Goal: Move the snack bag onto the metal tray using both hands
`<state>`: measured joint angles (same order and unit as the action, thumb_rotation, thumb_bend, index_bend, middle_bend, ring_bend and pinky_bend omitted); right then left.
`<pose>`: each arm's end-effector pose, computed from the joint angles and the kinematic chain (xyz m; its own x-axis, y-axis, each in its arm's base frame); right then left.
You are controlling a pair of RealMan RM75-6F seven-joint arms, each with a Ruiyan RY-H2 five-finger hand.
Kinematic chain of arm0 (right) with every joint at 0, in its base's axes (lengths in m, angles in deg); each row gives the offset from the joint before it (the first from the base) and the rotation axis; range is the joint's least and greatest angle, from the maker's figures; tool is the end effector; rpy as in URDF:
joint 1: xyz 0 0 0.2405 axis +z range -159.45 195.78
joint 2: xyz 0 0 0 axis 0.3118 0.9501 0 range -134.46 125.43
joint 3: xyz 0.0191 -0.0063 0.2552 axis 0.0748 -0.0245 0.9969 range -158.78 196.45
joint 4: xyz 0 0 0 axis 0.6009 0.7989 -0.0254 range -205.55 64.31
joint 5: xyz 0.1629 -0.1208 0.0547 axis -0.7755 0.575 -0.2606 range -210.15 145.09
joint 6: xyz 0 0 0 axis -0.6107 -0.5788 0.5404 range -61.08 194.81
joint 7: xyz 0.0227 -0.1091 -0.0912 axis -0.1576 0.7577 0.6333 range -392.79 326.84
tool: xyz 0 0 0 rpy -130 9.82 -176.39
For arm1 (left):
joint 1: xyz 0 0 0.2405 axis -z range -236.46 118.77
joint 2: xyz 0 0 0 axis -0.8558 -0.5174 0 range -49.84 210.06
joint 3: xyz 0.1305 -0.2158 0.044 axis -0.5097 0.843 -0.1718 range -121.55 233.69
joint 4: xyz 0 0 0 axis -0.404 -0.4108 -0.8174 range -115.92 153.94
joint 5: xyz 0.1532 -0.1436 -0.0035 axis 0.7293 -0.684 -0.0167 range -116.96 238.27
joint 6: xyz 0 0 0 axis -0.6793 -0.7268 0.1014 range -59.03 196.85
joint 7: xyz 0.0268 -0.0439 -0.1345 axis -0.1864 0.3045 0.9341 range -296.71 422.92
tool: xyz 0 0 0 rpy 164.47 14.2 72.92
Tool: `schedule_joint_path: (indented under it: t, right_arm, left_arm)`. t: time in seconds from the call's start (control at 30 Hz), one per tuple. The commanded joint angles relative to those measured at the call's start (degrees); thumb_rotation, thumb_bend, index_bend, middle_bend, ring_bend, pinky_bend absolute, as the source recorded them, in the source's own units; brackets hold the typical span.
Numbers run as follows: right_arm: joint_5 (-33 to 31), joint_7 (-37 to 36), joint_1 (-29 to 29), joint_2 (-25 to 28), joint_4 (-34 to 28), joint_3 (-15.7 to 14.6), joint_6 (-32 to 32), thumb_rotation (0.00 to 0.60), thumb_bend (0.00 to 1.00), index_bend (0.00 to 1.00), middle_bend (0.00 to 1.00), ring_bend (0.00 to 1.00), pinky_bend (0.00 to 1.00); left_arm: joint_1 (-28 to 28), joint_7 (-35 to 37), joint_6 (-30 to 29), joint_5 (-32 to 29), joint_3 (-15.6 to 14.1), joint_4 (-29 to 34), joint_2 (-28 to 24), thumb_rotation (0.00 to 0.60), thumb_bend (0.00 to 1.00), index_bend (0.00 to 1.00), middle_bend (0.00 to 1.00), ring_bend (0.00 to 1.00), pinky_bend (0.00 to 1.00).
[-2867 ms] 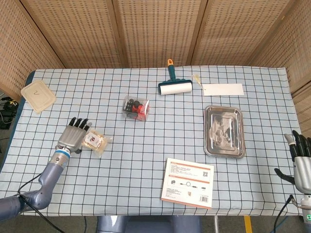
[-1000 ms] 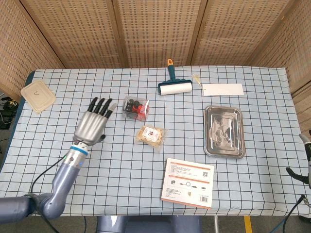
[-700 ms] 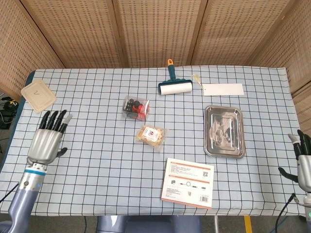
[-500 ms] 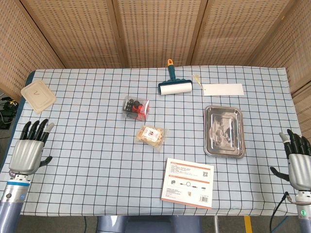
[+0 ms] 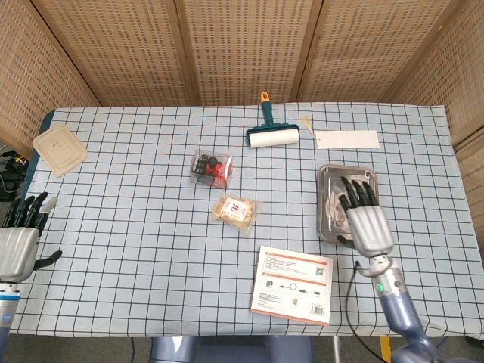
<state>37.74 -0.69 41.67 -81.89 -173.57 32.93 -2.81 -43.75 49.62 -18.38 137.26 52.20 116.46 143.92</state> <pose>-0.1870 -0.2858 0.0740 0.4760 -0.0469 0.8782 -0.8685 -0.1820 0.4610 -0.2909 0.2078 0.1508 0.5381 0.0261 0.8425 0.8429 -0.0133 -0.5379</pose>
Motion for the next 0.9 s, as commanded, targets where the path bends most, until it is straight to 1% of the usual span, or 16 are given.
schedule_joint_path:
  t: [0.03,0.17,0.27,0.33,0.4,0.63,0.9]
  right_arm:
    - [-11.64,10.56,9.34,-10.9,2.41,4.21,4.67,0.6,0.03,0.17,0.0,0.0,0.0]
    - [-17.54,14.28,13.38,-16.03,5.25,5.7,4.81,0.6,0.06,0.2,0.0,0.0,0.0]
    - [-20.98,15.72,15.45,-18.53,6.59,6.45,4.81,0.6,0.07,0.2,0.0,0.0,0.0]
    - [-23.89,17.13,17.7,-21.11,7.95,7.15,4.73,0.6,0.07,0.2,0.0,0.0,0.0]
    - [-25.74,18.14,19.35,-23.07,9.13,7.84,3.61,0.6,0.07,0.2,0.0,0.0,0.0]
    - [-30.9,19.47,22.67,-26.25,11.89,8.3,2.47,0.6,0.08,0.19,0.0,0.0,0.0]
    - [-33.22,17.87,24.83,-28.48,15.69,7.88,4.06,0.6,0.08,0.09,0.0,0.0,0.0]
  left_arm:
    - [-0.33,2.08,1.52,-0.29,0.86,-0.57,-0.86,0.6,0.0,0.0,0.0,0.0,0.0]
    - [-0.54,3.65,2.69,-0.26,1.5,-0.85,-1.39,0.6,0.0,0.0,0.0,0.0,0.0]
    - [-0.62,4.19,3.45,-0.24,1.84,-0.94,-1.55,0.6,0.0,0.0,0.0,0.0,0.0]
    - [-0.64,4.92,4.26,-0.33,2.23,-1.09,-1.71,0.6,0.0,0.0,0.0,0.0,0.0]
    - [-0.72,5.32,4.93,-0.43,2.58,-1.27,-1.83,0.6,0.0,0.0,0.0,0.0,0.0]
    - [-1.09,5.45,6.31,0.04,3.2,-1.05,-2.22,0.6,0.0,0.0,0.0,0.0,0.0]
    - [-1.53,6.01,7.27,-0.15,3.93,-0.91,-2.63,0.6,0.0,0.0,0.0,0.0,0.0]
